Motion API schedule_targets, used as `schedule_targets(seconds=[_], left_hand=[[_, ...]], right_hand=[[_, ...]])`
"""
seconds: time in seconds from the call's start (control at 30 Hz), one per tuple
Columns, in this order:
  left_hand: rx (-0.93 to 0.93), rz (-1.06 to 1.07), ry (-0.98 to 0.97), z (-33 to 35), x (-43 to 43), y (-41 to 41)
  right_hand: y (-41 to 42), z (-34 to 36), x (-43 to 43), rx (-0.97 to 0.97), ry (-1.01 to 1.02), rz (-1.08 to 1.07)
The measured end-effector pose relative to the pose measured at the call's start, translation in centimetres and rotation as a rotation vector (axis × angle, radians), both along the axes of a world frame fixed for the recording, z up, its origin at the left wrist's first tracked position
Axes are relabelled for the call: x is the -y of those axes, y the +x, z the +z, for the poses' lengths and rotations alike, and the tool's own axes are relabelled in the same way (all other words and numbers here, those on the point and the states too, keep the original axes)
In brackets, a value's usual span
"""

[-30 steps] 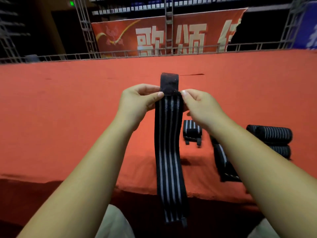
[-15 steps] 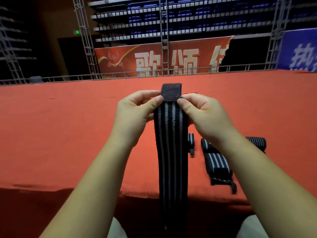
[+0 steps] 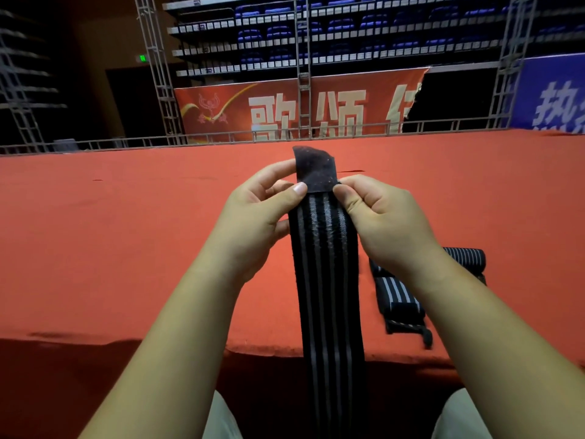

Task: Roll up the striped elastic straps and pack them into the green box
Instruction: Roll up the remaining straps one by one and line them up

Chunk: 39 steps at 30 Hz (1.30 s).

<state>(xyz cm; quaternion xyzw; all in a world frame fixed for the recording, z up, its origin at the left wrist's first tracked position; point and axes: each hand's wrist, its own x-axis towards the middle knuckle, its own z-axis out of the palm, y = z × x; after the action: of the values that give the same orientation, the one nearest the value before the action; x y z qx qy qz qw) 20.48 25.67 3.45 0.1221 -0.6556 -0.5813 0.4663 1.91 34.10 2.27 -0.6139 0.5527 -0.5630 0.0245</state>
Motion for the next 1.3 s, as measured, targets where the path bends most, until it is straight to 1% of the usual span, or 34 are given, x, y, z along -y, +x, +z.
schedule_targets(seconds=[0.13, 0.33, 0.53, 0.67, 0.73, 0.8, 0.93, 1.03, 1.2, 1.3], left_hand=[[0.032, -0.017, 0.005, -1.1, 0.4, 0.0], [0.026, 0.082, 0.114, -3.3, 1.2, -1.3], [0.086, 0.085, 0.075, -5.8, 2.4, -1.9], [0.145, 0.179, -0.050, -7.6, 3.4, -2.4], [0.165, 0.209, -0.071, -8.7, 4.0, -2.7], [0.160, 0.200, -0.054, -9.7, 4.5, -2.9], [0.119, 0.175, 0.003, -11.1, 5.4, -3.4], [0.096, 0.162, 0.030, -12.1, 5.9, -3.7], [0.116, 0.154, 0.047, -13.5, 6.7, -4.0], [0.140, 0.150, 0.037, -13.8, 7.1, -4.4]], right_hand=[[-0.2, -1.3, 0.1, -0.024, 0.016, 0.002], [-0.7, -3.1, 0.6, 0.021, 0.050, 0.054], [-1.7, -5.2, 1.6, 0.045, 0.090, 0.088], [-2.1, -7.0, 2.3, 0.170, 0.131, 0.159], [-2.2, -7.9, 2.7, 0.238, 0.126, 0.193], [-2.3, -8.8, 3.2, 0.292, 0.109, 0.222], [-2.9, -10.4, 4.1, 0.315, 0.101, 0.248], [-3.4, -11.4, 4.8, 0.375, 0.103, 0.254], [-4.4, -13.2, 5.9, 0.494, 0.129, 0.294], [-4.7, -13.3, 6.2, 0.510, 0.151, 0.316]])
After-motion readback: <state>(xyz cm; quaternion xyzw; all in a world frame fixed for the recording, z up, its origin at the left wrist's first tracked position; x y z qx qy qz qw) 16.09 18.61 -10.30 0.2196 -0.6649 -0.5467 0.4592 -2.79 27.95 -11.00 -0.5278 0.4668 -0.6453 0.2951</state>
